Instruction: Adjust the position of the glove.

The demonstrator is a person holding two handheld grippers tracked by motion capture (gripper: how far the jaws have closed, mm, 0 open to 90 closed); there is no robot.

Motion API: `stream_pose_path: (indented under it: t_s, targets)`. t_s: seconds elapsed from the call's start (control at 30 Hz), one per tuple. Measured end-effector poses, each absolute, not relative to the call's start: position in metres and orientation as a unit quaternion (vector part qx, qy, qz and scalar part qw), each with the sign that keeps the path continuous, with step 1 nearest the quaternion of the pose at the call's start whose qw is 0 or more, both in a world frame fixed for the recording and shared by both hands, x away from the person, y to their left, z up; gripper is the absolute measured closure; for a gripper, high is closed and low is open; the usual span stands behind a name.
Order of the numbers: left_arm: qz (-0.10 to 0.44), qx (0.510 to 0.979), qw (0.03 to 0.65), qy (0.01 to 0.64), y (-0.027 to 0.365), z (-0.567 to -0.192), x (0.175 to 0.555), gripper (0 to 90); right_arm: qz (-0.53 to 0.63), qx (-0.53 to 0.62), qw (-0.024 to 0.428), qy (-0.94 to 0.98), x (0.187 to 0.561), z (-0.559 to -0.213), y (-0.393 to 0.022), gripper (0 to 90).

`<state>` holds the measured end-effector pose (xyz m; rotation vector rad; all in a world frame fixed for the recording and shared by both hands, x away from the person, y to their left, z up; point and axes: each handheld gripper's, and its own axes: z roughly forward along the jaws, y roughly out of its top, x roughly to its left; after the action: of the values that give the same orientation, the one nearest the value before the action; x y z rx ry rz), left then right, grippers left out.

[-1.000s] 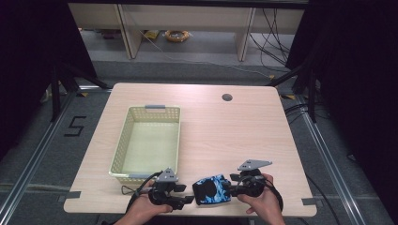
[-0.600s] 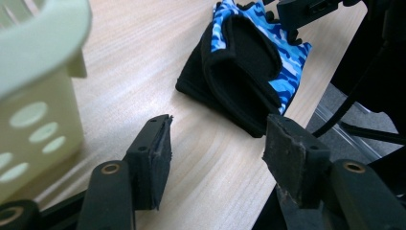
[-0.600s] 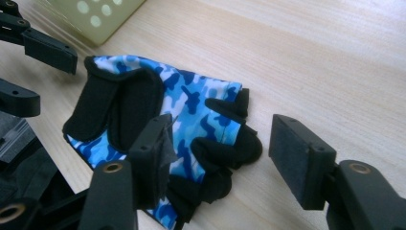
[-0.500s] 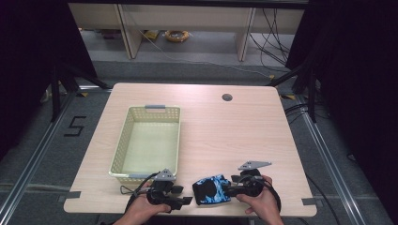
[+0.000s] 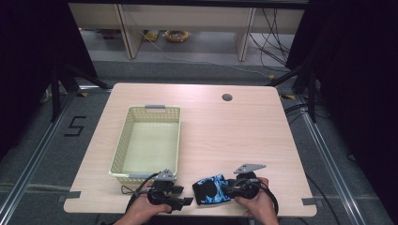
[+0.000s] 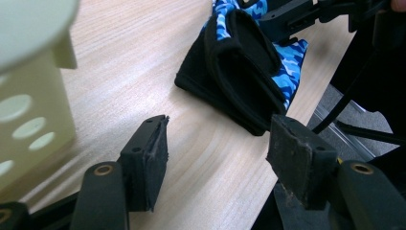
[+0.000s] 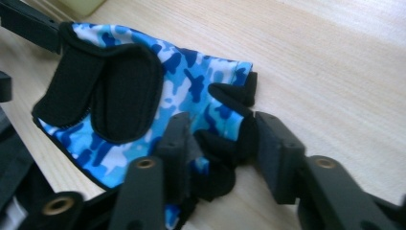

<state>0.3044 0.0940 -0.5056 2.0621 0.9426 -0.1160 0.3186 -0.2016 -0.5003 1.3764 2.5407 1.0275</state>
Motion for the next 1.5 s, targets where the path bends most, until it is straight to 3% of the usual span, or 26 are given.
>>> stream_pose_path:
  t_s: [0.33,0.9,1.3,1.5]
  targets:
    - [-0.064,0.818,0.422,0.385,0.087,-0.507,0.308,40.0,0.361,0.430,0.038,0.826,0.318,-0.505,-0.208,75.1]
    - [-0.103,0.817,0.422,0.378,0.067,-0.514,0.308,48.1,0.372,0.427,0.034,0.824,0.318,-0.508,-0.211,76.6]
    - [-0.110,0.808,0.426,0.392,0.059,-0.517,0.314,62.0,0.384,0.428,0.033,0.817,0.318,-0.510,-0.211,76.5]
    - [-0.107,0.800,0.449,0.382,0.058,-0.518,0.314,77.6,0.387,0.426,0.036,0.817,0.318,-0.510,-0.211,76.5]
